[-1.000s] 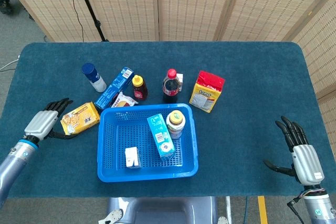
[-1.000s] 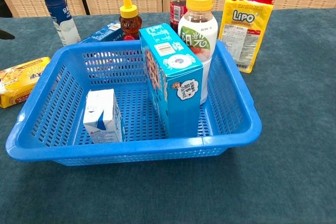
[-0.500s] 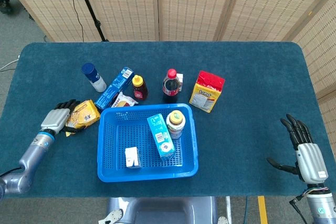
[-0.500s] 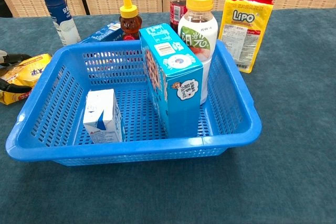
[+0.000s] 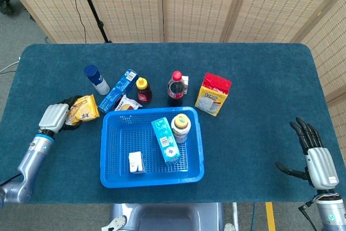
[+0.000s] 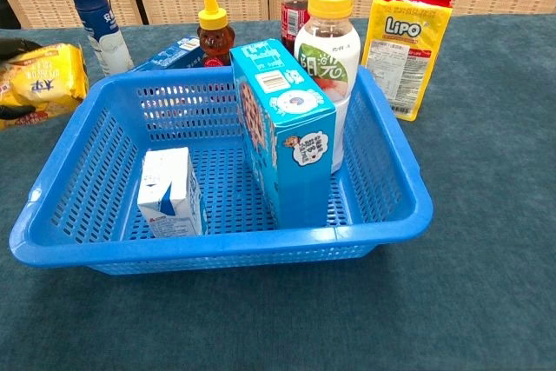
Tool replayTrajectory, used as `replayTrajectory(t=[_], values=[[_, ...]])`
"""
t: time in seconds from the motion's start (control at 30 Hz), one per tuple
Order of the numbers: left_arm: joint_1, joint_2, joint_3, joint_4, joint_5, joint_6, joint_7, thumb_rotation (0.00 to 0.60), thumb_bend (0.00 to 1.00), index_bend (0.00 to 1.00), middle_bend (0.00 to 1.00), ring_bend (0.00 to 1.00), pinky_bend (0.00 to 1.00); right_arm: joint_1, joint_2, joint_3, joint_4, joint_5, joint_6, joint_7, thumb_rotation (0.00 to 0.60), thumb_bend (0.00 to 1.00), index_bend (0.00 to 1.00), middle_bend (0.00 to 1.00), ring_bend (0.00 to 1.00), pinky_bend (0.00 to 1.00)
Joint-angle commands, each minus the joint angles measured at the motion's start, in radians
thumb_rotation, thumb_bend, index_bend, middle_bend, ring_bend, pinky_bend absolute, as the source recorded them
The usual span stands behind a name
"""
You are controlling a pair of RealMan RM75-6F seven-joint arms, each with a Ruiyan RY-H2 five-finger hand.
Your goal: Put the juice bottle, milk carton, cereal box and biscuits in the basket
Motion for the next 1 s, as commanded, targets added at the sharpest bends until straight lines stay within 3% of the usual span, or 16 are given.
replayTrajectory(t=[0.03,0.17,0.33,0.63,0.8,1.0], values=[[0.043,0.129,-0.009,-0.127,0.159,0.145,-0.141,0.600,0.59,0.52,0.43,0.44,0.52,0.000,0.001,0.001,-0.002,0.000,0.002,0.000,0.600,0.00,0.00,0.00,0.00,0.00],[0.040,0.207,-0.005,-0.221,0.254,0.197,-0.181,0.600,0.58,0.52,0.43,0.44,0.52,-0.002,0.000,0.008,0.001,0.009,0.005,-0.013,0.600,0.00,0.00,0.00,0.00,0.00],[-0.004,0.231,-0.008,-0.326,0.284,0.150,-0.128,0.600,0.57,0.52,0.43,0.44,0.52,-0.010,-0.020,0.024,0.023,0.015,0.036,-0.118,0.600,0.00,0.00,0.00,0.00,0.00],[-0.094,0.110,-0.036,-0.387,0.177,0.001,0.044,0.600,0.56,0.52,0.43,0.43,0.52,-0.020,-0.040,0.028,0.032,-0.001,0.066,-0.279,0.600,0.00,0.00,0.00,0.00,0.00],[-0.127,0.043,-0.061,-0.386,0.109,-0.036,0.093,0.600,0.55,0.53,0.43,0.43,0.52,-0.019,-0.036,0.022,0.021,-0.006,0.058,-0.278,0.600,0.00,0.00,0.00,0.00,0.00],[-0.146,0.025,-0.064,-0.416,0.093,-0.040,0.172,0.600,0.55,0.53,0.43,0.43,0.48,-0.020,-0.031,0.021,0.018,-0.004,0.053,-0.267,0.600,0.00,0.00,0.00,0.00,0.00]])
